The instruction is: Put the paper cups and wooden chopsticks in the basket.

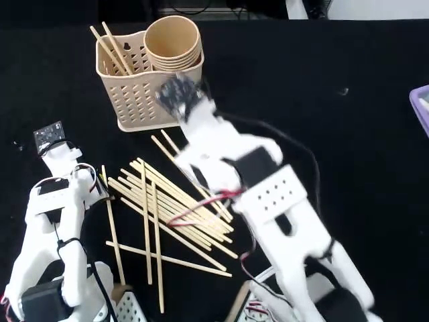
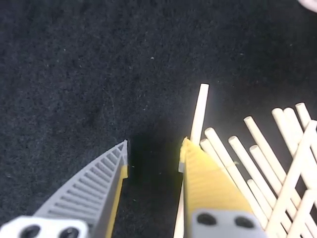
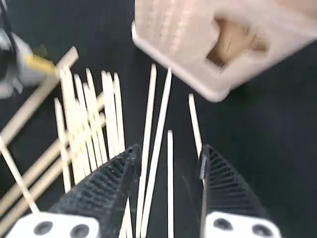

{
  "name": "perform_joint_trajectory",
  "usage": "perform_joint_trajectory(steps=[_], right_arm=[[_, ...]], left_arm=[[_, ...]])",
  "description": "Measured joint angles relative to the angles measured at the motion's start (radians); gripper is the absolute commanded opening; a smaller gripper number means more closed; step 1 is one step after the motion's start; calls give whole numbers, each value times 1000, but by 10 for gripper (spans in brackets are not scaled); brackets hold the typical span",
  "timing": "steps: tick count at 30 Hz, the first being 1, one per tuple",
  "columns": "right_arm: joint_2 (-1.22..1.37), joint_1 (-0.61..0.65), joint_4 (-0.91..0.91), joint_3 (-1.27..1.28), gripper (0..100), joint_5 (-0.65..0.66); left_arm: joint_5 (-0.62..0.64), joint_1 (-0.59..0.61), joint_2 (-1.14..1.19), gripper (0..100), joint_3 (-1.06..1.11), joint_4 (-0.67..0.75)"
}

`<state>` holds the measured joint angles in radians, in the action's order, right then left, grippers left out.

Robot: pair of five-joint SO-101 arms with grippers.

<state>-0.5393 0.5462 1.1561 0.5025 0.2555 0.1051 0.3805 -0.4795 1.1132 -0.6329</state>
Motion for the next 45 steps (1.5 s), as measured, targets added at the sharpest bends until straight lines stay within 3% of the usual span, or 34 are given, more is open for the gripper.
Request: perform_joint_trajectory(steps=[6, 11, 15, 28, 34, 42, 45], right_arm=[[-78, -184, -293, 491, 198, 121], [-49, -321, -397, 652, 198, 318], [25, -325, -416, 655, 198, 439], [278, -334, -417, 502, 191, 557], [281, -334, -413, 494, 7, 560], [140, -334, -269, 462, 20, 560], [103, -334, -256, 456, 119, 560]], left_arm=[[0, 0, 0, 177, 0, 0], [0, 0, 0, 177, 0, 0], [0, 0, 0, 177, 0, 0], [0, 0, -6, 177, 0, 0], [0, 0, -6, 177, 0, 0], [0, 0, -6, 177, 0, 0], [0, 0, -6, 177, 0, 0]])
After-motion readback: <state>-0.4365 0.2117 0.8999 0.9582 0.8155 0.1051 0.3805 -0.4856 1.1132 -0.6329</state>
